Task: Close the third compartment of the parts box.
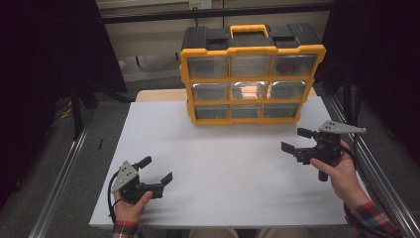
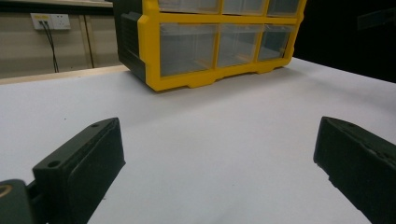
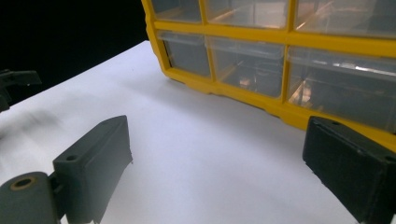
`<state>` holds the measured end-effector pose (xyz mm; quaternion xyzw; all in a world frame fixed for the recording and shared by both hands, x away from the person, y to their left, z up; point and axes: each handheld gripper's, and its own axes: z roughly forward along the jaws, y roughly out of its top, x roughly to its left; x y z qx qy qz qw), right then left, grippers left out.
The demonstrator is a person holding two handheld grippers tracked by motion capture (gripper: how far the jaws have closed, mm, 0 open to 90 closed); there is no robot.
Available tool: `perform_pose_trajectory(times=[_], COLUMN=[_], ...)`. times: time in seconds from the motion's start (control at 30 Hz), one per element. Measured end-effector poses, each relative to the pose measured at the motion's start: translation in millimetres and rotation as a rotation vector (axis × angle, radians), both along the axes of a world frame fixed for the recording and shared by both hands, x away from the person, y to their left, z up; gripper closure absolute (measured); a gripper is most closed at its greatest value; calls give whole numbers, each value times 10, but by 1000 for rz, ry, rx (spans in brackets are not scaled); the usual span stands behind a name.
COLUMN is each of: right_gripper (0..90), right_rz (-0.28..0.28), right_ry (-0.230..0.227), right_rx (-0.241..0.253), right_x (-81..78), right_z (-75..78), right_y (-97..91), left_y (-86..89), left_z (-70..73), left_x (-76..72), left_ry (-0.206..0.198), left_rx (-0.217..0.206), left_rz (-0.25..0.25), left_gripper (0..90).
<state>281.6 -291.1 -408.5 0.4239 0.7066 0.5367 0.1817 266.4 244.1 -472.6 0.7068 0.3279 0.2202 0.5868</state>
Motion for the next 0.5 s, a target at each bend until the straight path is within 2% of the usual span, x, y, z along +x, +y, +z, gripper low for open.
perform_pose_trajectory(times=[0.33, 0.5], right_gripper=[76, 75], right_rz=[-7, -12], right_ry=[20, 15], right_rx=[-17, -16], right_x=[-76, -117], right_z=[-185, -264], right_y=[-8, -27], left_y=[0, 7], left_z=[3, 4], left_x=[-3, -3], left_ry=[-1, -4], left_rx=[1, 7], left_rz=[2, 5], left_gripper=[17, 17])
